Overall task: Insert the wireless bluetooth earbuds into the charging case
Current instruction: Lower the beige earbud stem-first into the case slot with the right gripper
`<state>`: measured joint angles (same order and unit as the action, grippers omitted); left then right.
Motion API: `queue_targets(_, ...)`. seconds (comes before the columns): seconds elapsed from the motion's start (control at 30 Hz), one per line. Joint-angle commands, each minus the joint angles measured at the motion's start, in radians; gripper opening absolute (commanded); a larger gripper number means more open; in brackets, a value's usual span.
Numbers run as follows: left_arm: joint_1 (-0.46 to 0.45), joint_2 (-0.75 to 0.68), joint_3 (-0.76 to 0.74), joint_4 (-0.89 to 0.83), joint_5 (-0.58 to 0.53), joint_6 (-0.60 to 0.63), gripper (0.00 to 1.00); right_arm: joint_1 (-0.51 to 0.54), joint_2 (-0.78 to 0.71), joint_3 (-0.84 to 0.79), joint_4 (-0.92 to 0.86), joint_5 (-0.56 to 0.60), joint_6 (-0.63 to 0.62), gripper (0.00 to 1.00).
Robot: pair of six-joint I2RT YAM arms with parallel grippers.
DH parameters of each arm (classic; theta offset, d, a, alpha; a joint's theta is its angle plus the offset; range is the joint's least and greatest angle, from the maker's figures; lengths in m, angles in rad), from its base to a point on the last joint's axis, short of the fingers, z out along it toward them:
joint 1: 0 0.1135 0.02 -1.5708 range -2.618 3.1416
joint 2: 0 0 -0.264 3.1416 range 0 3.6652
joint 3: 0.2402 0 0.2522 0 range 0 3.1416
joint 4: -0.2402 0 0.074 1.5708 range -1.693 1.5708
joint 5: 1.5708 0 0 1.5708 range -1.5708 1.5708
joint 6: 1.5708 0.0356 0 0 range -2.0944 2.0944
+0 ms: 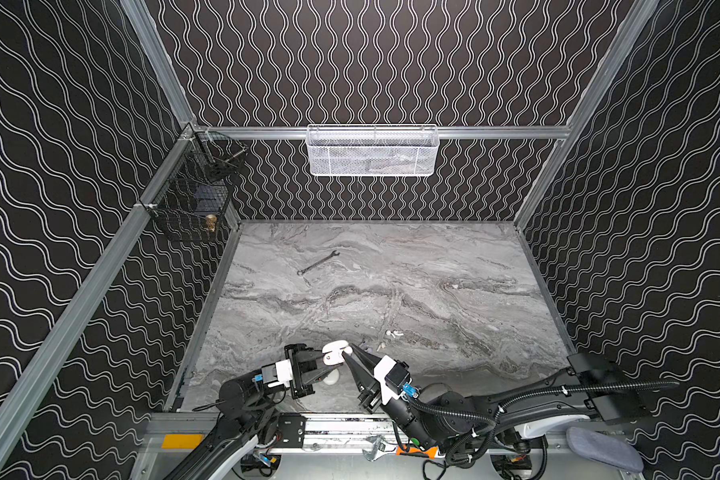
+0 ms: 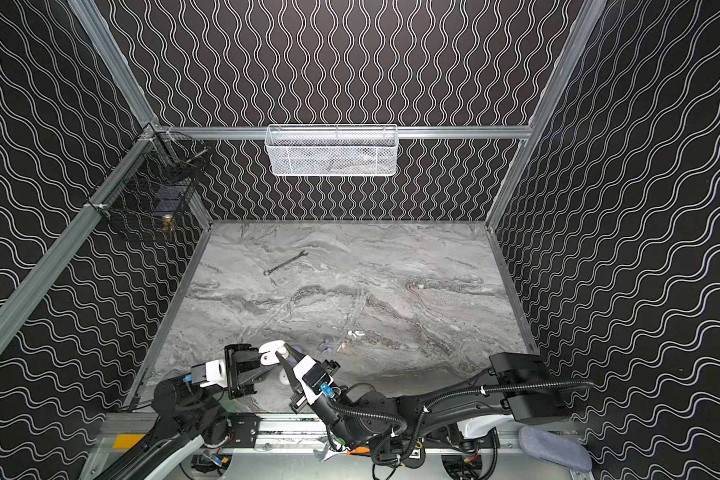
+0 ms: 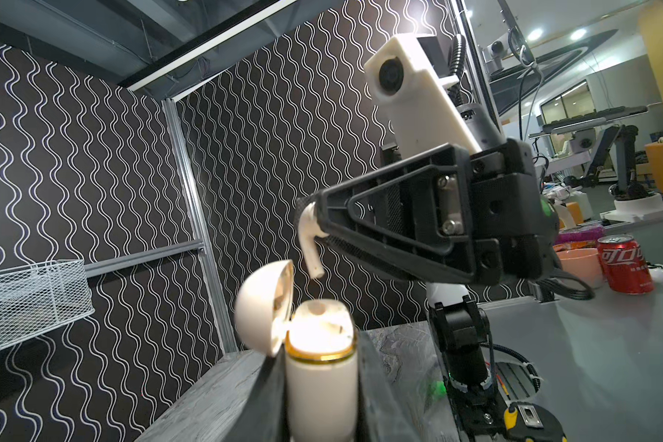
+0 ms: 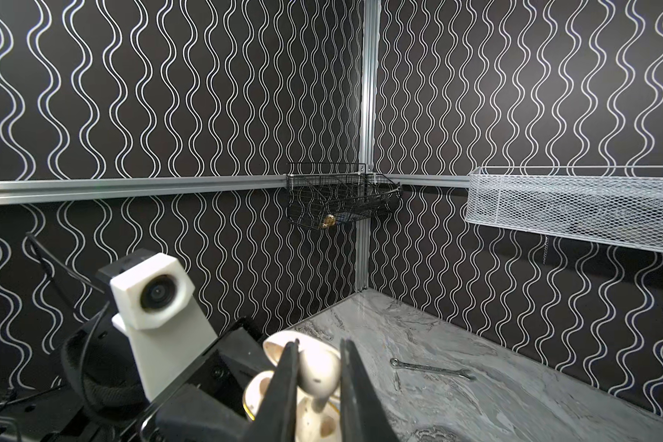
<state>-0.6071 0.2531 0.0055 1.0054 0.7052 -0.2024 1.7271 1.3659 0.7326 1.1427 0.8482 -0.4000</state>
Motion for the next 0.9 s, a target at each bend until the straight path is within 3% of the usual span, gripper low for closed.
queue_targets(0.0,0.001,-0.003,-0.035,0.014,-0.014,0.004,0.0,-0.001,0.022,0.013,0.025,0.012,-0.011,0.0)
queue_targets(0.87,0.001,-0.07,0.016,-0.086,-0.032,-0.009,0.0,-0.008,0.077,0.032,-0.01,0.106,-0.037,0.0)
